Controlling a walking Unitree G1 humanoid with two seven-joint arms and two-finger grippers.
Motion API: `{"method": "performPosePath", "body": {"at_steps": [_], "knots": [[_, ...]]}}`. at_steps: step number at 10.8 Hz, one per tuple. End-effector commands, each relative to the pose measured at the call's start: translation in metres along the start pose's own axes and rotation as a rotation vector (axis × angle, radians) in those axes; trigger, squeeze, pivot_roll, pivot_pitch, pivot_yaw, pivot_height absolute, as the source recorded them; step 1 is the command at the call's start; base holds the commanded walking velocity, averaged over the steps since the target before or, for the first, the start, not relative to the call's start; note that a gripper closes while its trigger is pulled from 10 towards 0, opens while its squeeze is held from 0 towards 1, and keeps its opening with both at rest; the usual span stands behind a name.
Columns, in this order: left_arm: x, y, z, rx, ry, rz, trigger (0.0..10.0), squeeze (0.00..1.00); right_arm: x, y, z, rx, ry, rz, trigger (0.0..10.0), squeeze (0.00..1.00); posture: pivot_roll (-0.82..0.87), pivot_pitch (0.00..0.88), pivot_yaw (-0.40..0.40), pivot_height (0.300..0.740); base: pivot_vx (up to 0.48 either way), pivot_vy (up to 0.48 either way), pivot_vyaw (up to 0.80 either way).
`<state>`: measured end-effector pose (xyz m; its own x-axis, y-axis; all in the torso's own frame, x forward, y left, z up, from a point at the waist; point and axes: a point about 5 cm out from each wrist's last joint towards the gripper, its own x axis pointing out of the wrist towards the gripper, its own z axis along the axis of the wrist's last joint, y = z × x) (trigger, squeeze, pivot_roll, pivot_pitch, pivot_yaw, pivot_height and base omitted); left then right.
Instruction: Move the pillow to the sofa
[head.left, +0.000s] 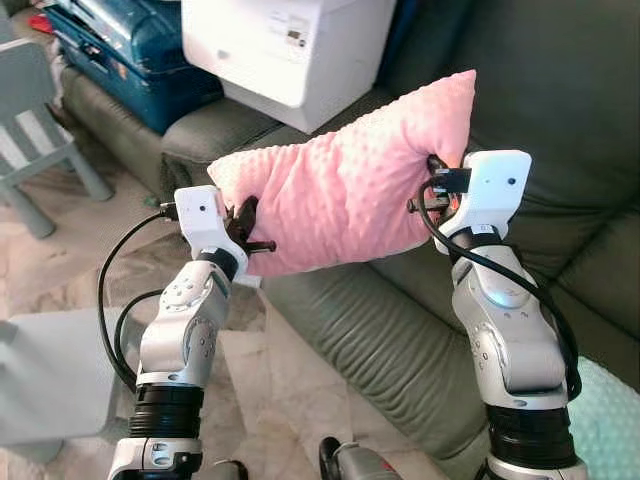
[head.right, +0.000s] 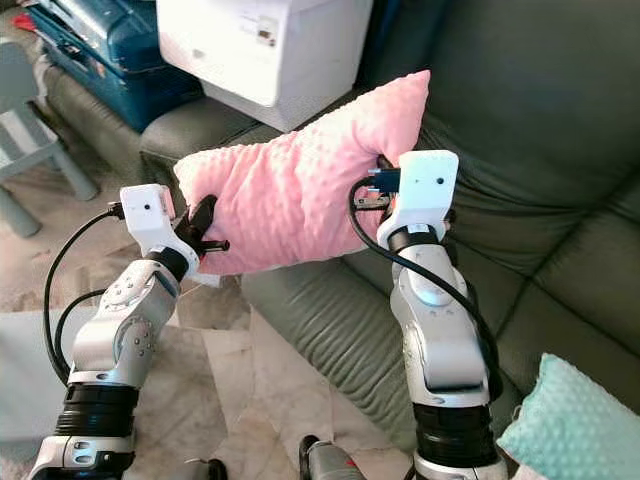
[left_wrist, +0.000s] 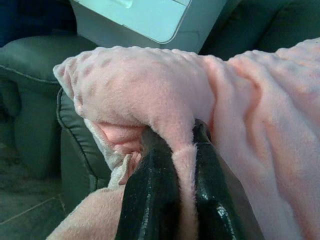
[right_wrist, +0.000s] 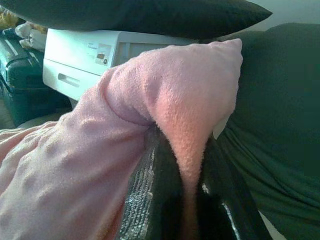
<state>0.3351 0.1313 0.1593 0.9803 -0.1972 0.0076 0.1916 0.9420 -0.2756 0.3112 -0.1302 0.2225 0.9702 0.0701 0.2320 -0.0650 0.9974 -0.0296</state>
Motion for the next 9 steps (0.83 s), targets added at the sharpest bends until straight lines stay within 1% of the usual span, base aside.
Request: {"method": "performPosePath", "body": {"at_steps": [1, 8, 9], "knots": [[-0.0008, -0.0036, 0.0006, -0.003, 0.001, -0.02, 10.0, 0.0, -0.0002, -0.0017, 0.0011, 0.004, -0.001, -0.006, 10.0, 0.0, -0.12, 0.202, -0.055, 0.74, 0.0, 0.48, 0.0], [-0.0007, -0.0052, -0.0022, 0.002, 0.016, -0.023, 10.0, 0.0, 0.0001, -0.0032, 0.0, 0.003, 0.008, -0.014, 10.0, 0.0, -0.13, 0.201, -0.054, 0.74, 0.0, 0.48, 0.0], [-0.0005, -0.0085, 0.0016, 0.013, -0.015, -0.051, 10.0, 0.0, 0.0, -0.0037, -0.0001, -0.001, 0.009, -0.018, 10.0, 0.0, -0.13, 0.2, -0.053, 0.74, 0.0, 0.0, 0.0]]}}
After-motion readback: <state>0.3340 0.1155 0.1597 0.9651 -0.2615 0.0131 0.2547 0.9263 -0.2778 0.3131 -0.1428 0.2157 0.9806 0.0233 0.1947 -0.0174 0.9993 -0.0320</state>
